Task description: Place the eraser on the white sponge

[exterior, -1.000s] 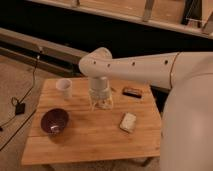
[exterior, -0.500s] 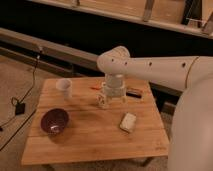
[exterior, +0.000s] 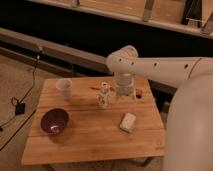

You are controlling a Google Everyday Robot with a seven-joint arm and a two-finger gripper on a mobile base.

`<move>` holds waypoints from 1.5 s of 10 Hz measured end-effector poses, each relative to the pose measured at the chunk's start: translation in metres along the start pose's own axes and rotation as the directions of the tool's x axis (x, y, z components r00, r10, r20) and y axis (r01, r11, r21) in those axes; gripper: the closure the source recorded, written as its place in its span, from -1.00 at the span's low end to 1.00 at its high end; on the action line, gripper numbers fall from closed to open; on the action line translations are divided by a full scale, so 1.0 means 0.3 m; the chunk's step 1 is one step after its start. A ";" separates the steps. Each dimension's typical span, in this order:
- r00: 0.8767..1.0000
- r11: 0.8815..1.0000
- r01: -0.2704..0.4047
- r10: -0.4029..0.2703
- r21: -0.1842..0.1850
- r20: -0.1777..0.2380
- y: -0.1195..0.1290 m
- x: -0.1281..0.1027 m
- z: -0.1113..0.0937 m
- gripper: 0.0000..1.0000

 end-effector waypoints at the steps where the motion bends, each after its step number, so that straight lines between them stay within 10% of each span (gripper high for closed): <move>1: 1.000 1.000 -0.020 0.020 0.007 0.006 -0.005 -0.021 0.010 -0.30; 15: 0.974 0.972 -0.222 0.225 -0.083 0.031 -0.146 -0.333 0.153 -0.30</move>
